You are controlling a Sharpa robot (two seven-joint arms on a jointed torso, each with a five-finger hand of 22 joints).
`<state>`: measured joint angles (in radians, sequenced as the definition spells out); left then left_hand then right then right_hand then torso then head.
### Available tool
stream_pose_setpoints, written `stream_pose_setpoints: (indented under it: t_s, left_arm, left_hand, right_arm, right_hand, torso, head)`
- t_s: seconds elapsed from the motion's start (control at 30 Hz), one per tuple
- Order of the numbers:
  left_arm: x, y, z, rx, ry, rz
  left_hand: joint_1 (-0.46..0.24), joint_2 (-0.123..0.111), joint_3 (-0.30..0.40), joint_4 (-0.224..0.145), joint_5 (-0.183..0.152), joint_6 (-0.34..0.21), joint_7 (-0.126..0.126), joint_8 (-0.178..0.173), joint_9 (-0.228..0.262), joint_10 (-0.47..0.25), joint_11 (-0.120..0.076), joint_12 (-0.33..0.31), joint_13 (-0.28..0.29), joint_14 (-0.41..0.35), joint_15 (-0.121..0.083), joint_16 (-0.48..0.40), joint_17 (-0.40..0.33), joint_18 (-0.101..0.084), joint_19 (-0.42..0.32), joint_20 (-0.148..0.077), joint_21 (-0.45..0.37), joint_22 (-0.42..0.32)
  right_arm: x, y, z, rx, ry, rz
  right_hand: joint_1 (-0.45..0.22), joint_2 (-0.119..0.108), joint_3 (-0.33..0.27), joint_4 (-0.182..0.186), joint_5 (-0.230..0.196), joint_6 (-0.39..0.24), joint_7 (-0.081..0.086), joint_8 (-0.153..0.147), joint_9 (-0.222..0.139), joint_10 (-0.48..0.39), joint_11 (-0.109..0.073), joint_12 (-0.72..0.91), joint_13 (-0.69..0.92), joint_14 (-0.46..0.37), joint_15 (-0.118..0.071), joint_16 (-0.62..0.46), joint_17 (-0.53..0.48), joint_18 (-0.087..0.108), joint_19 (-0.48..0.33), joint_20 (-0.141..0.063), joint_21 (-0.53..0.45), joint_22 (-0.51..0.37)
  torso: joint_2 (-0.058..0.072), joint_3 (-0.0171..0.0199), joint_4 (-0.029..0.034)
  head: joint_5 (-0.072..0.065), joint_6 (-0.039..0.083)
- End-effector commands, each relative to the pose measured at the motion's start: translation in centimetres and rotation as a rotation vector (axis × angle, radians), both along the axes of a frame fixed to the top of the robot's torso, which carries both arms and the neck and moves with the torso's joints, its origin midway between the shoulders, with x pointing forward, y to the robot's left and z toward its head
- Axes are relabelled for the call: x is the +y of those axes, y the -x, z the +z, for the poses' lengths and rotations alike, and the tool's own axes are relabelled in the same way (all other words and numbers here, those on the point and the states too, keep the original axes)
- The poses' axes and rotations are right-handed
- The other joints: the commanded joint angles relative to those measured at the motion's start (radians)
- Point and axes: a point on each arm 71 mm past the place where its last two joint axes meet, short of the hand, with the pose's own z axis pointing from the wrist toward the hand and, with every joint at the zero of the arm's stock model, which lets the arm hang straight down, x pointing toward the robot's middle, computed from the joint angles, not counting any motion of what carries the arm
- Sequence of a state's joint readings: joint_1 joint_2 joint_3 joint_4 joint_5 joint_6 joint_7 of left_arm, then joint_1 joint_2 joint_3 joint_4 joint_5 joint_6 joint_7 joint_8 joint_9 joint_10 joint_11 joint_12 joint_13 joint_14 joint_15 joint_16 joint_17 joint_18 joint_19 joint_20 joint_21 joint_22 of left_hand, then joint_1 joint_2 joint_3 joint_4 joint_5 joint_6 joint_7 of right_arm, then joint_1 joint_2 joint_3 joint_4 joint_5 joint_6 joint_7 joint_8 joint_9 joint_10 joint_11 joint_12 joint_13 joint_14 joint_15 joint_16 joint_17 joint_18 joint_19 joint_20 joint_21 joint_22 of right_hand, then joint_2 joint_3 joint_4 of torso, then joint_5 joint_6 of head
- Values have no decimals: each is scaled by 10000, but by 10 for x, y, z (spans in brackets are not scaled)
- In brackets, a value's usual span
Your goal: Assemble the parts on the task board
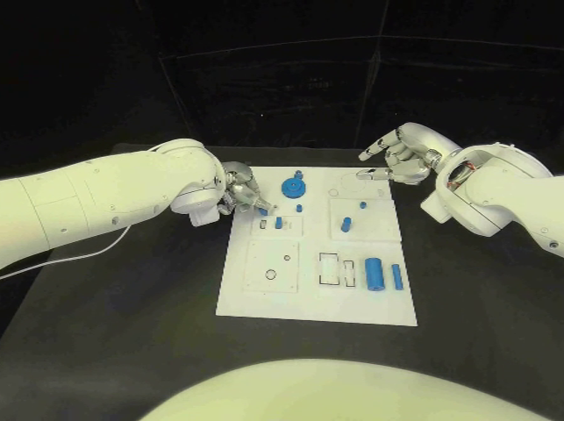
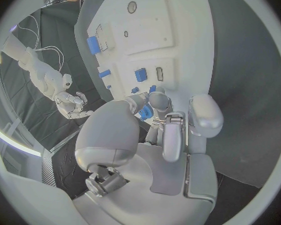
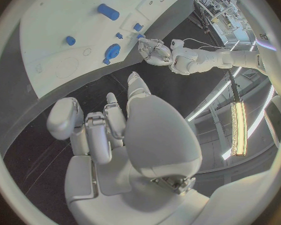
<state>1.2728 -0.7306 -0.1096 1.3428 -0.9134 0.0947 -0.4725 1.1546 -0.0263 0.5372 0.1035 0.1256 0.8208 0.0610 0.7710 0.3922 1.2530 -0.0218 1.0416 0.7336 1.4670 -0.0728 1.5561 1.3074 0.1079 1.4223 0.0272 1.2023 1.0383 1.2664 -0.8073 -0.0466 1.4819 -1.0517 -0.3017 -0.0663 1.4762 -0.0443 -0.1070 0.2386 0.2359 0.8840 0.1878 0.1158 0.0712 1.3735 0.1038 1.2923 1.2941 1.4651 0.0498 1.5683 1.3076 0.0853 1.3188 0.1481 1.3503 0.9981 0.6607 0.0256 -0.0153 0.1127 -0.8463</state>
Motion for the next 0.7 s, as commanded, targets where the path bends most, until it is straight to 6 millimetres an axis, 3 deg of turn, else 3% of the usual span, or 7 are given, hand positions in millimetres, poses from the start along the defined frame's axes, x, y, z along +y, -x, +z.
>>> stream_pose_setpoints:
  t_s: [0.03, 0.37, 0.7]
  left_arm:
    - [-4, 1, 2, -494, -118, -168]
    - [-7, 9, -3, -235, -616, -516]
    - [-4, 14, -7, 134, -1106, -749]
  left_hand:
    - [-16, 22, 1516, -1464, 56, 27, -25, 40, 13, 83, 20, 61, 2, 999, -91, 66, 2457, -32, 35, -10, 62, 12]
    - [-34, 2, 1567, -1480, 58, 40, -31, 56, 14, 98, 13, 56, -5, 1000, -96, 70, 2464, -33, 39, -15, 67, 20]
    - [-45, -20, 1612, -1500, 60, 44, -35, 66, 15, 104, 8, 48, -12, 999, -101, 67, 2458, -32, 39, -19, 63, 16]
  right_arm:
    - [1, 0, 1, -24, 10, 110]
    - [1, 0, 1, -12, 18, 114]
    - [0, 0, 1, -1, 24, 125]
  right_hand:
    - [-56, 79, -66, -6, 19, -10, -17, -12, -11, -42, -3, -6, -16, 1057, -50, 25, 2632, 179, -54, -22, -65, -17]
    - [-56, 79, -66, -6, 19, -10, -17, -12, -11, -42, -3, -6, -16, 1057, -50, 25, 2632, 179, -54, -22, -65, -17]
    - [-56, 79, -66, -6, 19, -10, -17, -12, -11, -42, -3, -6, -16, 1057, -50, 25, 2632, 179, -54, -22, -65, -17]
  torso:
    - [15, -4, -14]
    - [9, 4, 9]
    - [13, -3, -10]
  head:
    - [-2, -4]
    - [16, -46]
    - [35, -67]
